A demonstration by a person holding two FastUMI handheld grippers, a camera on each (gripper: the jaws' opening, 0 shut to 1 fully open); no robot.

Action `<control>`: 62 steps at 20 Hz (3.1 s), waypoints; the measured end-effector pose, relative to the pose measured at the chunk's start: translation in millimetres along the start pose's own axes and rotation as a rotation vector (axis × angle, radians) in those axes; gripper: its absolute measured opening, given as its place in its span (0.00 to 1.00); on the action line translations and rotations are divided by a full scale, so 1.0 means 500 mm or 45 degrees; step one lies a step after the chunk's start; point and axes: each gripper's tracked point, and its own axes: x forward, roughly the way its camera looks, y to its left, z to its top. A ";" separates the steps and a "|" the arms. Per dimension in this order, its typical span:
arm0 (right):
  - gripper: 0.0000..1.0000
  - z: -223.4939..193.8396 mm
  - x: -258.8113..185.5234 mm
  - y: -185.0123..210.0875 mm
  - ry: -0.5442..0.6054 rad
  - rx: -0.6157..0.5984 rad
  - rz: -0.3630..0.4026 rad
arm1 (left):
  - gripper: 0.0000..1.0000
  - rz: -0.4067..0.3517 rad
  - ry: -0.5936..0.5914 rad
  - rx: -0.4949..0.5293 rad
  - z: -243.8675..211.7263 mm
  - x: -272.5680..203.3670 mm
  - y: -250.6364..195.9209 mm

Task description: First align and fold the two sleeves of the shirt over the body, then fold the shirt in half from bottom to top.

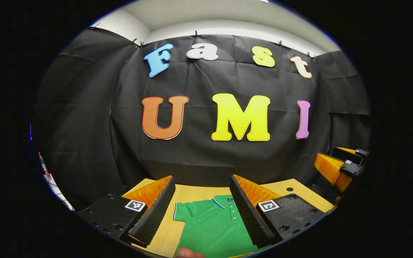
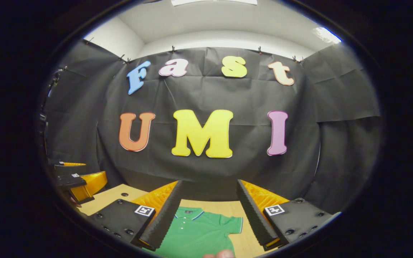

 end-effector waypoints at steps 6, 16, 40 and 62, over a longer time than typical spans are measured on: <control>0.95 -0.028 0.019 -0.030 0.064 0.013 -0.012 | 0.98 -0.016 0.044 -0.008 -0.033 0.014 -0.003; 0.95 -0.180 0.106 -0.120 0.518 -0.046 0.054 | 0.98 -0.088 0.141 0.000 -0.071 0.037 -0.034; 0.95 -0.739 0.391 -0.303 1.590 0.285 -0.277 | 0.99 0.077 0.439 -0.062 -0.214 0.063 0.030; 0.04 -0.716 0.395 -0.266 1.590 0.293 -0.294 | 0.99 0.178 0.490 -0.147 -0.255 0.059 0.122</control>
